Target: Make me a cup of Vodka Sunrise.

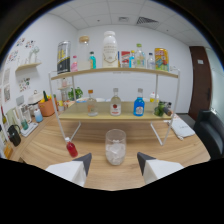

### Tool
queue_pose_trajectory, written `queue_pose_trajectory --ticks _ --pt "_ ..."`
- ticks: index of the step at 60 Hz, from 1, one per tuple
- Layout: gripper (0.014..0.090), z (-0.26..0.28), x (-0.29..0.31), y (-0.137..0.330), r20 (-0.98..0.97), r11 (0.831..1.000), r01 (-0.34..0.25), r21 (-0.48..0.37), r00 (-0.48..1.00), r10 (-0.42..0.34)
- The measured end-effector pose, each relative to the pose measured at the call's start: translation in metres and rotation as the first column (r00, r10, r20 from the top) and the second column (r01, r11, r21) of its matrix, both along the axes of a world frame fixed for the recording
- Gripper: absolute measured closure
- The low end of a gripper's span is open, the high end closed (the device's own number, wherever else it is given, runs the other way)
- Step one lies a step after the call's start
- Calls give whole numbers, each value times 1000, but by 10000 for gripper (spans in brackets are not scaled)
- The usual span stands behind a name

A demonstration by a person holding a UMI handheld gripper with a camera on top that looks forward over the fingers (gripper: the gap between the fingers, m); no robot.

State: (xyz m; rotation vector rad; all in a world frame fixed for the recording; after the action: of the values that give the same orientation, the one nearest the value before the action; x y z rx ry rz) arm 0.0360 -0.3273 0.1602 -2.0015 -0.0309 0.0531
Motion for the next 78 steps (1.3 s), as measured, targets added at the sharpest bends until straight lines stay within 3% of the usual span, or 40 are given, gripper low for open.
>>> queue_pose_trajectory --ticks 12,26,40,48,57,62,78 --pt "178 79 66 15 14 995 46 85 999 -47" --pt "182 178 138 77 -5 978 97 187 995 -98" --pt "189 222 172 159 6 964 68 257 997 -72" --pt "201 224 178 195 -15 968 62 243 998 -60" --pt "317 221 179 220 -20 972 41 230 999 -37" --pt "500 221 176 227 -31 973 29 230 999 -22" --pt "527 222 175 226 -47 972 46 230 998 -36"
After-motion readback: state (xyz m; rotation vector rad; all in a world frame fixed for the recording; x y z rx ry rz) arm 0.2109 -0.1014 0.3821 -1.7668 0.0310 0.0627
